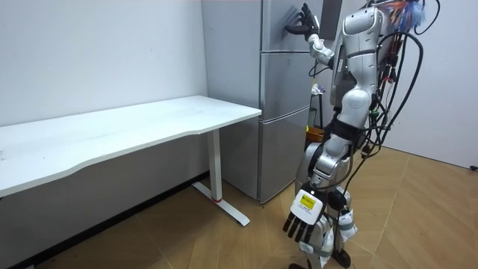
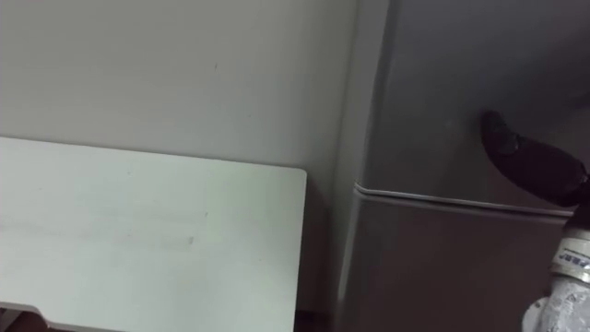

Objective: Put the bottle in the upper fridge

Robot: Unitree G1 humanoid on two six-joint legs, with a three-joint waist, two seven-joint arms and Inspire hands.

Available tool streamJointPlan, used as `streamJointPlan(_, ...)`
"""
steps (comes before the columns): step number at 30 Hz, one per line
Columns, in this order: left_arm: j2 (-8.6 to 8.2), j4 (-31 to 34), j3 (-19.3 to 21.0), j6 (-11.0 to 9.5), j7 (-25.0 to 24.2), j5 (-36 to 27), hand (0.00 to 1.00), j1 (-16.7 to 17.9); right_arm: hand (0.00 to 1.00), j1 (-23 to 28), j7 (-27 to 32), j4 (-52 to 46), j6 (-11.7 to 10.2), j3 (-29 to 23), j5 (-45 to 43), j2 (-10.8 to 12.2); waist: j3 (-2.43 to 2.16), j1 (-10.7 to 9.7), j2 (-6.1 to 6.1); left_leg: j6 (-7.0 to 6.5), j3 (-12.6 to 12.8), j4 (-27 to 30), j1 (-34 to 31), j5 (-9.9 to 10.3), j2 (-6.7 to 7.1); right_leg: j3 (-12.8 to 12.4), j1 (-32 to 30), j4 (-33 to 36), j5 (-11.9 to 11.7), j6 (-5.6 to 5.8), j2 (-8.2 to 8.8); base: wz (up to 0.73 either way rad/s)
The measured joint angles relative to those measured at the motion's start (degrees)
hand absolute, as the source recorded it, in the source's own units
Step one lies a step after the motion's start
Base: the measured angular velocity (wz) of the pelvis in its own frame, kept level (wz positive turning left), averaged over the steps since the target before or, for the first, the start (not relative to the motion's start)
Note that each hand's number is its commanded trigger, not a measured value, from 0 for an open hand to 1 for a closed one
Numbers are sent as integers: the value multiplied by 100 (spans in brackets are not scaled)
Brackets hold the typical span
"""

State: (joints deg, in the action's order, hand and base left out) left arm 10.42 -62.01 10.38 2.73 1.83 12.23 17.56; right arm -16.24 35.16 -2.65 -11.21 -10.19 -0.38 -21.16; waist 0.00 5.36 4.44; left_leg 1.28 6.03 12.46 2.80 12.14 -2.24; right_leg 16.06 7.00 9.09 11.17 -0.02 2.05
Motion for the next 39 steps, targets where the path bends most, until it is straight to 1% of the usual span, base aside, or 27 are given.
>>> streamJointPlan(3,22,24,-15,21,-106,-4,0,-1,0,-15,-39,140,-15,16,-10,-85,4,-3,7,-2,-12,33,-19,0,-2,17,-3,12,-2,-3,6,0)
streamJointPlan(4,37,25,-69,39,-137,-6,0,1,0,-31,-39,215,-20,51,-9,-145,6,-3,8,-6,-12,37,-19,-3,0,16,-15,46,0,-1,13,0)
streamJointPlan(5,40,26,-100,75,-138,-6,0,1,0,-74,-39,298,-21,89,-10,-171,8,-7,7,-10,-10,45,-19,-6,1,13,-21,56,1,-1,15,0)
streamJointPlan(11,41,68,-107,128,-141,1,0,2,0,-286,-83,849,-44,177,-124,-313,13,5,21,-32,-12,118,-32,-20,2,47,-17,69,-1,4,40,0)
streamJointPlan(16,43,249,-100,295,-140,-15,0,2,0,-376,-164,1211,-31,172,-120,-455,9,72,43,-67,-20,129,-44,-61,22,100,-25,97,-18,47,77,0)
streamJointPlan(19,58,357,-106,330,-132,-16,0,1,0,-385,-172,1392,54,197,-119,-592,3,132,77,-87,-20,129,-44,-95,36,99,-35,122,-36,65,95,0)
streamJointPlan(23,100,396,-101,329,-123,-18,0,22,0,-455,-285,1491,225,160,-34,-604,-18,132,130,-102,-69,133,-61,-137,61,89,-66,168,-50,75,113,3)
streamJointPlan(27,112,396,-80,326,-140,-26,0,30,0,-455,-332,1370,273,76,299,-604,-26,126,133,-127,-135,129,-73,-172,93,88,-65,174,-61,89,126,9)
streamJointPlan(28,112,402,-40,326,-153,-26,0,44,0,-455,-364,1278,327,47,456,-604,-29,122,134,-131,-140,127,-74,-177,95,88,-65,177,-64,88,128,0)
streamJointPlan(30,116,418,49,311,-154,-24,0,123,0,-453,-415,1186,355,-9,760,-606,-53,52,131,-133,-153,128,-70,-179,100,118,-61,174,-75,73,136,7)
streamJointPlan(31,116,543,67,307,-149,-22,0,222,0,-453,-467,1094,361,-62,1039,-606,-75,-51,125,-138,-172,130,-73,-182,118,138,-34,165,-88,60,140,15)
streamJointPlan(32,116,639,85,254,-149,-22,0,353,0,-452,-551,1024,364,-148,1388,-618,-86,-107,103,-143,-180,127,-44,-184,128,147,14,154,-90,64,147,12)
streamJointPlan(34,116,729,170,149,-141,-37,0,436,0,-452,-573,1007,390,-360,1817,-660,-96,-150,83,-145,-188,124,-17,-183,139,153,46,157,-84,72,159,5)
streamJointPlan(35,130,737,207,101,-117,-30,0,447,0,-451,-547,994,432,-480,2044,-693,-92,-208,73,-147,-201,113,-24,-185,144,166,36,155,-81,75,163,5)
streamJointPlan(36,134,732,232,96,-109,-31,0,450,0,-451,-529,995,455,-531,2109,-716,-87,-238,65,-147,-209,114,-33,-185,148,169,32,154,-81,75,163,8)
streamJointPlan(37,133,730,294,95,-84,-31,0,456,0,-451,-524,995,489,-683,2205,-734,-86,-329,59,-150,-226,115,-50,-186,156,191,25,151,-74,85,170,7)
streamJointPlan(38,137,730,300,95,-67,-33,0,460,0,-450,-519,995,490,-748,2283,-756,-88,-378,53,-153,-225,115,-47,-188,156,201,18,154,-68,88,174,7)
streamJointPlan(39,147,731,309,92,-62,-33,0,460,0,-446,-495,996,488,-895,2404,-800,-76,-457,34,-154,-223,110,-34,-189,160,205,19,151,-63,91,176,0)
